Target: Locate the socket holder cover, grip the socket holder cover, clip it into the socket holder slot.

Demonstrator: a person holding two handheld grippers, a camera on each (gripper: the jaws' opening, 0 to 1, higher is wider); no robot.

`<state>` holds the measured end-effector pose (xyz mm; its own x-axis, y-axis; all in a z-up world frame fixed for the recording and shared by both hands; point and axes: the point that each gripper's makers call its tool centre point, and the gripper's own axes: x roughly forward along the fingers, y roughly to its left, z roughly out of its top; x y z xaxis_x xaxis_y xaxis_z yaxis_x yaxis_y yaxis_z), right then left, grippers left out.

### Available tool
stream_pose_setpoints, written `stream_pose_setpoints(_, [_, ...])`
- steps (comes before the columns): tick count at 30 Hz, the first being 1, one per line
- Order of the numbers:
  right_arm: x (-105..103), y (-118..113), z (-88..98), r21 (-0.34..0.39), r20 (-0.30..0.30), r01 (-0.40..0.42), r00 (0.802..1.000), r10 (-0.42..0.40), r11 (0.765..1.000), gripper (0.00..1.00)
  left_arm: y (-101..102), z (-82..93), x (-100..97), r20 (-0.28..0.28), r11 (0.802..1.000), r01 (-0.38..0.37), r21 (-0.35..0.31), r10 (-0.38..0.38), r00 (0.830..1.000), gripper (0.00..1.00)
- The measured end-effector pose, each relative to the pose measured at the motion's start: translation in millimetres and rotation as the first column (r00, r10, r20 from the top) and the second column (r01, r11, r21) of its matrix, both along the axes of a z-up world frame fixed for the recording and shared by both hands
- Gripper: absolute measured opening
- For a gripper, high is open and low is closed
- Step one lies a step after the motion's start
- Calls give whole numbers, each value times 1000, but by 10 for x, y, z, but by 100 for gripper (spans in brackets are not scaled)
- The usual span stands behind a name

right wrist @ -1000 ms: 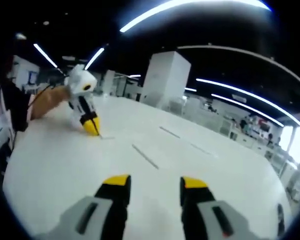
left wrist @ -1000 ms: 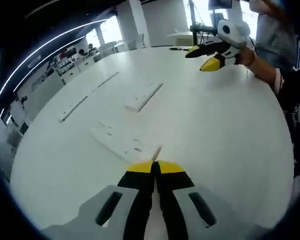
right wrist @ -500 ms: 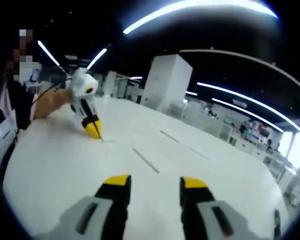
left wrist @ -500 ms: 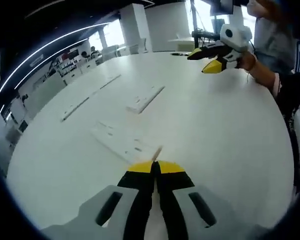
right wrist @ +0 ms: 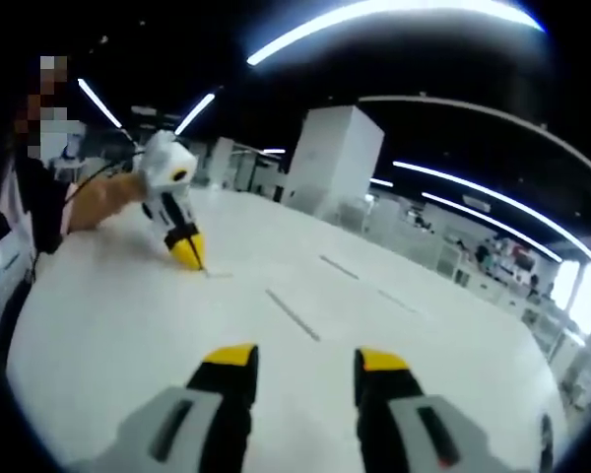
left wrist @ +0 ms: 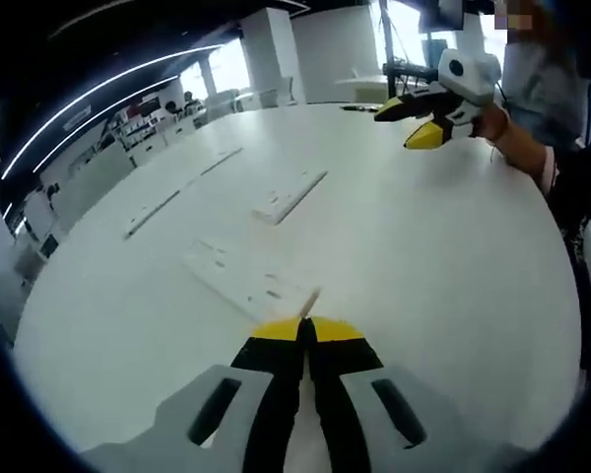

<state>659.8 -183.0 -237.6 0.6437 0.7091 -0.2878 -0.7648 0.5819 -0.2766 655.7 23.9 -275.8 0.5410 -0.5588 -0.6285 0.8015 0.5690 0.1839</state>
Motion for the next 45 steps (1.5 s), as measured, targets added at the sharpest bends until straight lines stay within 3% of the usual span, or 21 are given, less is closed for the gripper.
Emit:
stream_pose_setpoints(13, [27,-22,-13,-7,-2,10,1000,-10,1000,40,-7,-50,-33,37,1000,-2,7,1,999,3])
stream_pose_setpoints(45, [32,-61,15,0,0,27,1000,-27,1000,40,11,-43,-5,63,1000,1,8,-1,998,3])
